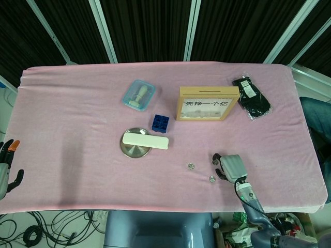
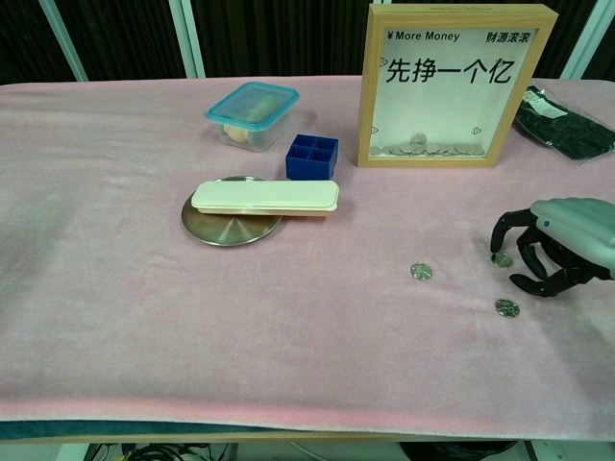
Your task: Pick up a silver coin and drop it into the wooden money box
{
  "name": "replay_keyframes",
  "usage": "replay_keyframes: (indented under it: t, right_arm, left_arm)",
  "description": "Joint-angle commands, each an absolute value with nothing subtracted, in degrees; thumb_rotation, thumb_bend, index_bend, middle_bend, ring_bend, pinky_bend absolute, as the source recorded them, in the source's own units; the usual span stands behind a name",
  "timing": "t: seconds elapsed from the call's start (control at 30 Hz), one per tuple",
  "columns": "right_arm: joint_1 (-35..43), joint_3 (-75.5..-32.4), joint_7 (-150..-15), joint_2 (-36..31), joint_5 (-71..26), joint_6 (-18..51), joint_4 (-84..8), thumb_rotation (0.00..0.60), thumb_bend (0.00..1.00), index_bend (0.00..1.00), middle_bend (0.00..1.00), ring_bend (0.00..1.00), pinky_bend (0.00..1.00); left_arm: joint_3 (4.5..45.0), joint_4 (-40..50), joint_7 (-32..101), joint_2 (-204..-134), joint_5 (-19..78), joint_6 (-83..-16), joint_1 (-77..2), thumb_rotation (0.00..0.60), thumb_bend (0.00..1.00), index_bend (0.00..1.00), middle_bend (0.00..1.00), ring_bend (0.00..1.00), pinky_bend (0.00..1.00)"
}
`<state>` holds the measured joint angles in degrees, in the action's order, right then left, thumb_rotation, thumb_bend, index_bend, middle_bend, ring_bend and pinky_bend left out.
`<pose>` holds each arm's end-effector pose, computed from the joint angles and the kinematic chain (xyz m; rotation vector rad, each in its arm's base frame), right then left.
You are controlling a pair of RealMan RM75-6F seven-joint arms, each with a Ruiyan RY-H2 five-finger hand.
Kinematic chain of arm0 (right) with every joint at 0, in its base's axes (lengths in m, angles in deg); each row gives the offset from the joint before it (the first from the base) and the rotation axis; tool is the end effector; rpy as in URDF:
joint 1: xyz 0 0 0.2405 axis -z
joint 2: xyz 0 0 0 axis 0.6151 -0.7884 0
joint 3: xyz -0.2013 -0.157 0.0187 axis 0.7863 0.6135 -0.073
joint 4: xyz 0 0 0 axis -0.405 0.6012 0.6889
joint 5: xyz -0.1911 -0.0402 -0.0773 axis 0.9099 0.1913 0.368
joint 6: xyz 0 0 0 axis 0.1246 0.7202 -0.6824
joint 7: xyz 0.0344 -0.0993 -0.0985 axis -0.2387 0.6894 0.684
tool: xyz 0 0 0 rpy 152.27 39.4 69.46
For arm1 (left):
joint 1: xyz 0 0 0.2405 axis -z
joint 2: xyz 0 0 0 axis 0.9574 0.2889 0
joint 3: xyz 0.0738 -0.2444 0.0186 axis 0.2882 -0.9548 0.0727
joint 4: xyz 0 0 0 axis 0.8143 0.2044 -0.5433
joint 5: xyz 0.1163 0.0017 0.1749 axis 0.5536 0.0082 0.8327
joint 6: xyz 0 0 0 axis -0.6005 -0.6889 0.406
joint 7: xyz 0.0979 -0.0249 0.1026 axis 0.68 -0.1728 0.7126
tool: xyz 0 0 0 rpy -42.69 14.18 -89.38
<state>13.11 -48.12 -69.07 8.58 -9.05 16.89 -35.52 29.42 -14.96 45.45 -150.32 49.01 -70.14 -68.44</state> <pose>-0.2587 -0.2786 -0.0275 1.7114 -0.9893 0.8203 -0.3209 0.1826 0.1619 -1.3656 -0.8060 -0.7232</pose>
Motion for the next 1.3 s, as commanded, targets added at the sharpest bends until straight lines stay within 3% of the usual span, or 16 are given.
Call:
replay_keyframes:
  t: [0.03,1.3]
  right_arm:
    - [13.13,-48.14,-69.16,8.57,-8.84,16.74,-35.56,0.6,0.31,0.39,0.71,0.79,0.81]
    - [13.54,-48.19,-70.19,9.26,-8.93,17.83,-33.96,0.6,0.31,0.41,0.71,0.8,0.81]
  left_arm:
    - [29.41,-14.97,45.48,-150.32,48.97,-70.13,-68.44,0.6,0.4,0.06,0.04,0.0,0.0]
    - [29.49,-15.12,45.96,-150.33,48.73,-70.01,-68.46,0.6,0.4,0.06,0.04,0.0,0.0]
